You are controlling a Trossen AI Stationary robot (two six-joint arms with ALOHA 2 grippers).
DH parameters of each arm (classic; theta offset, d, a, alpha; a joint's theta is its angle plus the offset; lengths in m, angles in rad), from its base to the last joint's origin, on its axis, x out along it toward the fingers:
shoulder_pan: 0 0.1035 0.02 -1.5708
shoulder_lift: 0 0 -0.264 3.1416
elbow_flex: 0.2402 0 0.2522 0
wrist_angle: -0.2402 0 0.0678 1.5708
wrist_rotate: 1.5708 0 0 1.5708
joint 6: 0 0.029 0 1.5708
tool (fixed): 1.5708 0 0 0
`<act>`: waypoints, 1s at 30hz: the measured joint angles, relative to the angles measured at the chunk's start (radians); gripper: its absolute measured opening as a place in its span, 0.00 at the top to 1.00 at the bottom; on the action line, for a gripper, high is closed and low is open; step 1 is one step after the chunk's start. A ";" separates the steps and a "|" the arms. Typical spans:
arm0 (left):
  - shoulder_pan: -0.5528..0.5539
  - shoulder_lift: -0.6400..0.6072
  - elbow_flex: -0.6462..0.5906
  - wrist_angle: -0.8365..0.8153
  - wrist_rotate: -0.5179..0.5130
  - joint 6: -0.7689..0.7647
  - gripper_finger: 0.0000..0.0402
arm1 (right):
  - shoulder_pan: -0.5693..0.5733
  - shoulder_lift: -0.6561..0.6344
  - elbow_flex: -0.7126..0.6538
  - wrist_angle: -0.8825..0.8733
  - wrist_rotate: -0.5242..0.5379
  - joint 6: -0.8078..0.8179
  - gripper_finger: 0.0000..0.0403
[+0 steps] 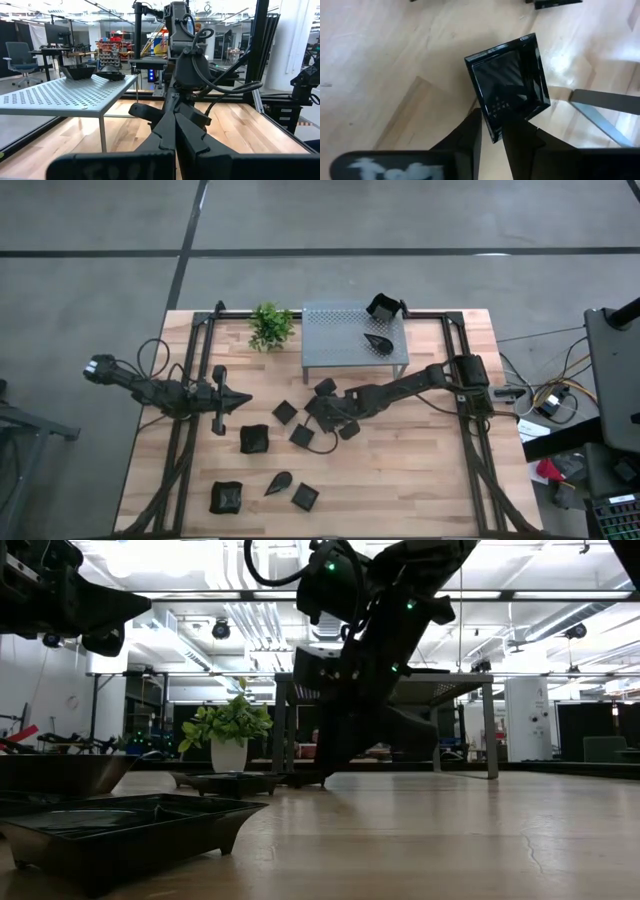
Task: Pick & Place Mini shaped plates
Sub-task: Put the square plate on the shelf
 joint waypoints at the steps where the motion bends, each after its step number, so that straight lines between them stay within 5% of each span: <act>1: 0.000 0.000 0.000 0.000 0.000 0.000 1.00 | 0.000 0.000 0.000 0.000 -0.009 -0.003 0.84; 30: 0.000 0.000 0.000 -0.006 0.000 0.000 1.00 | -0.003 0.027 -0.001 0.026 -0.070 0.017 0.94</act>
